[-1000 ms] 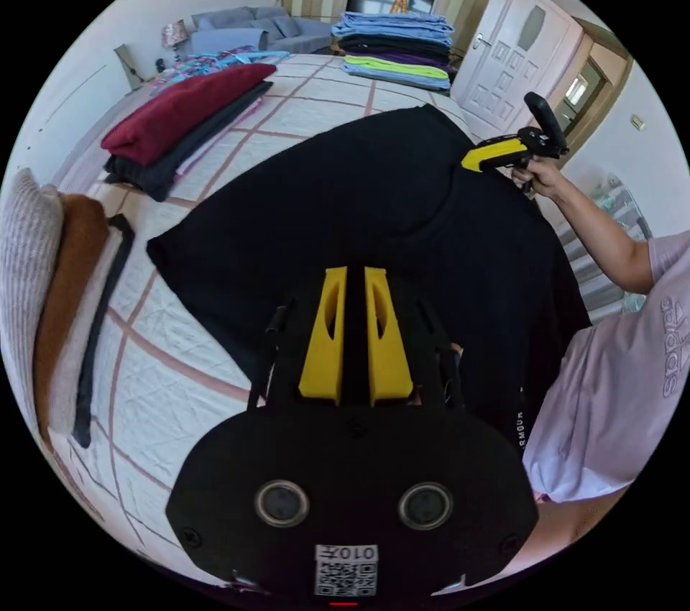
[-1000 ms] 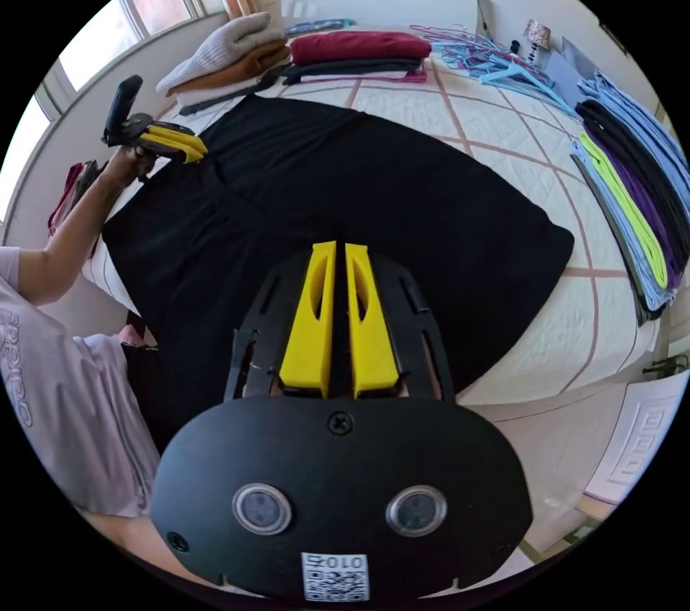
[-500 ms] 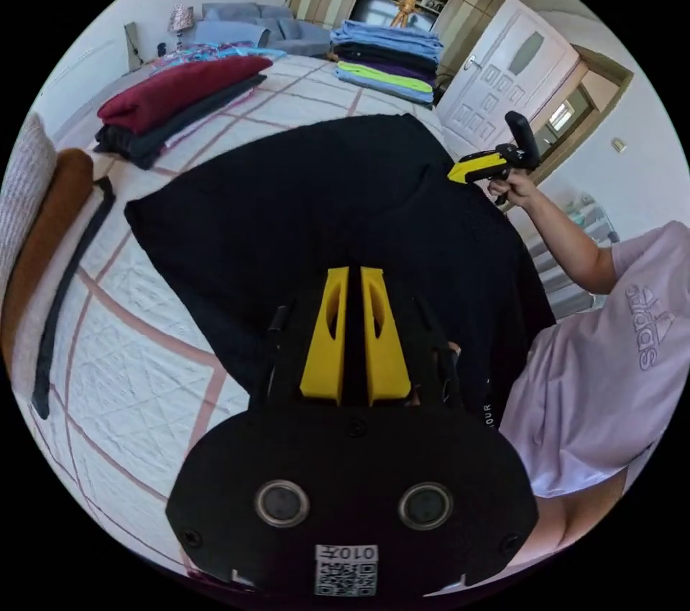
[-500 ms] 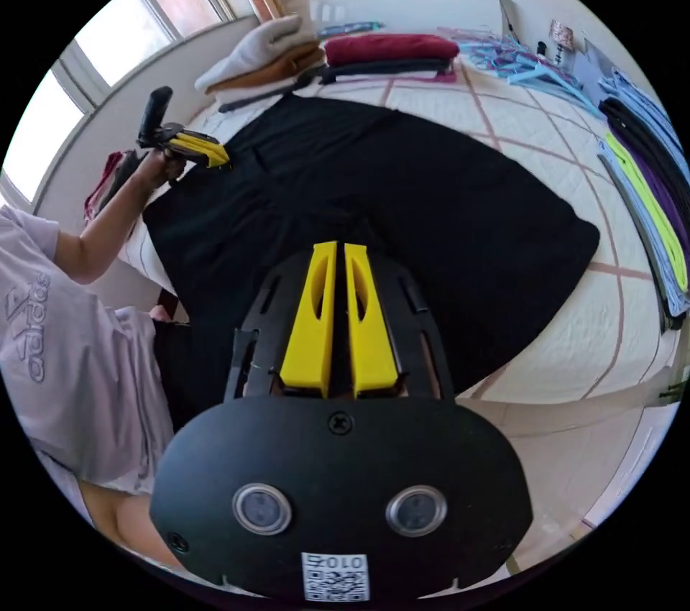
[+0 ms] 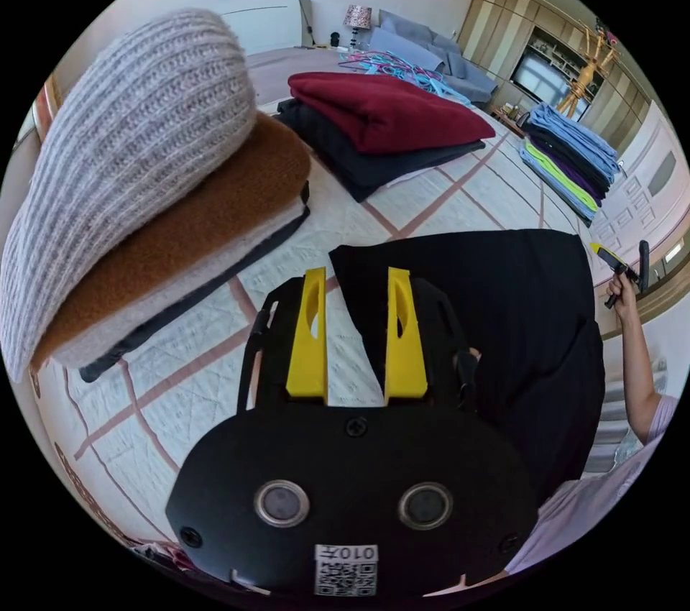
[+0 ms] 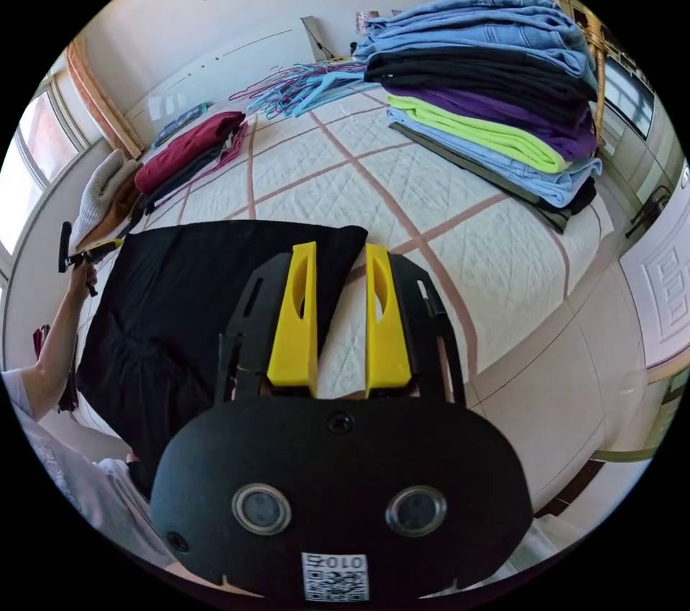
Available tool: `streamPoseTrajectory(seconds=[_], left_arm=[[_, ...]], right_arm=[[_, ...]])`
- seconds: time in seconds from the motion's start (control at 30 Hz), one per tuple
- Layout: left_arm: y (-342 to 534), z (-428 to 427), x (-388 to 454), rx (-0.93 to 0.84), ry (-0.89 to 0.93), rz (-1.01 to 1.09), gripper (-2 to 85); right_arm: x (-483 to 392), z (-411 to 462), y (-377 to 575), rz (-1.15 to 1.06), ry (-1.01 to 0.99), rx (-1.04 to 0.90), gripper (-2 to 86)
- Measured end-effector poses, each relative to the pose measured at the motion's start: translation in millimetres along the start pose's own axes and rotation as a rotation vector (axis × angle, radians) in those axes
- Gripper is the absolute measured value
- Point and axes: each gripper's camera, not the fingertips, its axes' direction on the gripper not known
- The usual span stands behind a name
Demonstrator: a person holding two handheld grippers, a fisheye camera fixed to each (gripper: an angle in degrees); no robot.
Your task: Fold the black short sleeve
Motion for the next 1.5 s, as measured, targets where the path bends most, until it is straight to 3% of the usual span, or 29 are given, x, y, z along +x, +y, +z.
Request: streamPoseTrajectory(seconds=[0.5,0.7,0.97,1.23,1.4,1.5], left_arm=[[1.6,7.7,-26.7,-0.013,0.135,-0.024,8.8],[13.9,-5.3,-45.1,0.026,0.274,-0.034,4.2],[39.0,-43.4,-39.5,0.119,0.163,-0.024,0.5],[90.1,-158.8,-10.4,0.387,0.439,0.302,0.1],[171.5,-239.6,-6.6,0.463,0.629,0.498,0.1],[231.6,-267.7,-3.9,0.404,0.633,0.641,0.0]], right_arm=[[3.8,49.8,-13.6,0.027,0.061,-0.092,9.3],[21.3,46.4,1.4,0.038,-0.044,-0.097,4.0],[29.4,35.0,21.4,-0.010,-0.061,-0.105,3.5],[12.3,-44.8,80.5,-0.185,-0.161,0.057,3.7],[-5.8,-122.8,186.0,-0.426,-0.309,0.213,3.7],[1.3,-138.0,265.5,-0.510,-0.344,0.211,3.7]])
